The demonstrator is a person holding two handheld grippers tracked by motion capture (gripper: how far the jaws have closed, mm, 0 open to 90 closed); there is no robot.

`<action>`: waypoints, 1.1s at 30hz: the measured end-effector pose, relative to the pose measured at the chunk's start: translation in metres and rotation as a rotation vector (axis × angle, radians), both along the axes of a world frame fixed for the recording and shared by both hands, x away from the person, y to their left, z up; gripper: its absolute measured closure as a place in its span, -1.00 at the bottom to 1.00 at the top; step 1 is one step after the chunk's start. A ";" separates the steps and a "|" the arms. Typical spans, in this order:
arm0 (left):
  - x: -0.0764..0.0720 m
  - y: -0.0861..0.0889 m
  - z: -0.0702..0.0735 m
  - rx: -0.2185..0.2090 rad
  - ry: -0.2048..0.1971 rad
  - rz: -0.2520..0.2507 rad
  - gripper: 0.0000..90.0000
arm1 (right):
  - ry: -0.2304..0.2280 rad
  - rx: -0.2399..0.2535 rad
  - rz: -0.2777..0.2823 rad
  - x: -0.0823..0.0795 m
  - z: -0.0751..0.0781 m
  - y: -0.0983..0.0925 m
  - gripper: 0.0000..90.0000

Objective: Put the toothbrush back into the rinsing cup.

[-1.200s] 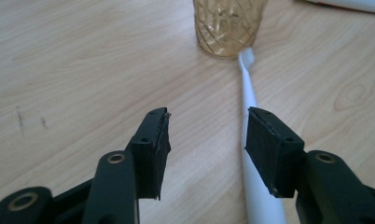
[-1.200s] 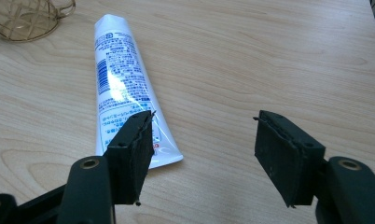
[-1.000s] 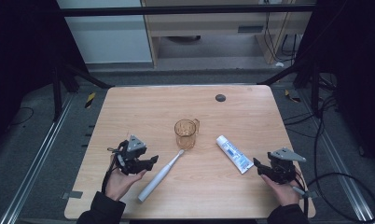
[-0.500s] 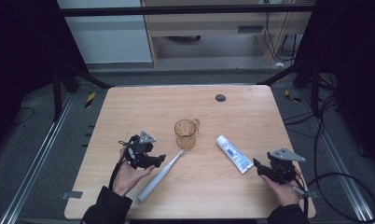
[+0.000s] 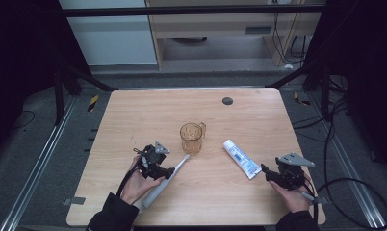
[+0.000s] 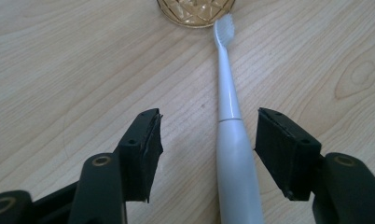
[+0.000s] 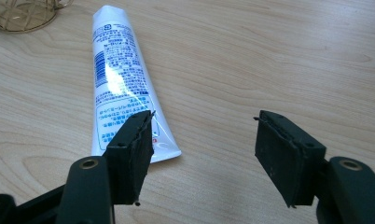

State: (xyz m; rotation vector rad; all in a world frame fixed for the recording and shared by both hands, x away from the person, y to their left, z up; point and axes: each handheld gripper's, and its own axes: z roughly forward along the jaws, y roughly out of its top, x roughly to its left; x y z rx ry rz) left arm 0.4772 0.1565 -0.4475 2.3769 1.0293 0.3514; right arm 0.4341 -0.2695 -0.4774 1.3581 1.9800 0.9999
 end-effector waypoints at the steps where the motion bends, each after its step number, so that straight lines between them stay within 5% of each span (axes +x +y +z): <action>1: 0.000 -0.001 -0.001 0.005 0.004 -0.003 -0.09 | 0.000 0.001 0.000 0.000 0.000 0.000 -0.18; 33: 0.001 -0.015 -0.018 0.084 0.119 -0.045 0.32 | 0.014 -0.005 0.007 0.002 -0.002 0.001 -0.18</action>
